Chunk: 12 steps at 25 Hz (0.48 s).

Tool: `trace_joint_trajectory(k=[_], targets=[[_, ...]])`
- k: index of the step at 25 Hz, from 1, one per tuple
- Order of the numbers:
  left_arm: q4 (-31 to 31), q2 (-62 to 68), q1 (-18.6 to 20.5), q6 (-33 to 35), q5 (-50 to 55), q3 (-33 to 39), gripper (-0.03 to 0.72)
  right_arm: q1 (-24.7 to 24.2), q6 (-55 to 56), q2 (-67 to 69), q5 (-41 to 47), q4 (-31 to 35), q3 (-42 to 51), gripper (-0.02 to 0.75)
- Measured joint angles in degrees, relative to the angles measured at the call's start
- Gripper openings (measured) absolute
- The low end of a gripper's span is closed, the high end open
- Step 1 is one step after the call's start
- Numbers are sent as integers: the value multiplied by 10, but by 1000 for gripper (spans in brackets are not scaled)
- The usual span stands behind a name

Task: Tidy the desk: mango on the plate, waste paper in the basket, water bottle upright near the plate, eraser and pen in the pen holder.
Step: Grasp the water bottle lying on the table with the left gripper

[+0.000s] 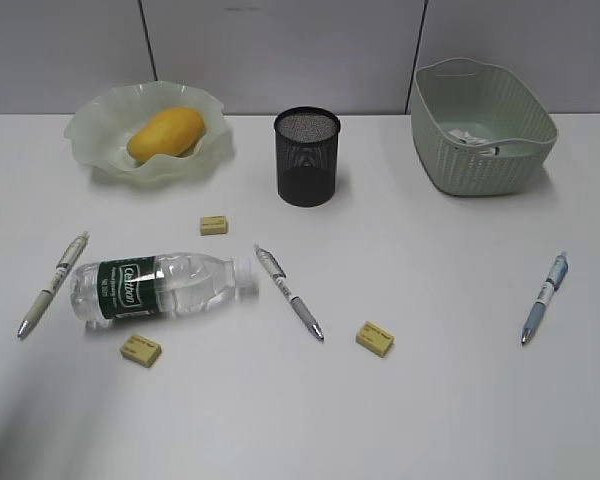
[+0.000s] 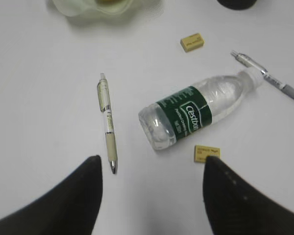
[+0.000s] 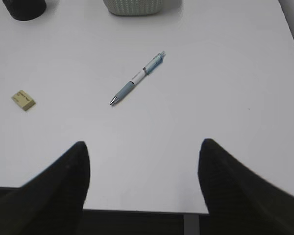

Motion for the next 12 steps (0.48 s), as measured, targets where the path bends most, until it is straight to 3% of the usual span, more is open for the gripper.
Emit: trace_joint_trajectory(k=[8,12], targets=[[-15,215,-3,35,100,-167,491,0,0,0,0,0,0,544],[1,288,-39,37,120,-232,491,0,0,0,0,0,0,544]])
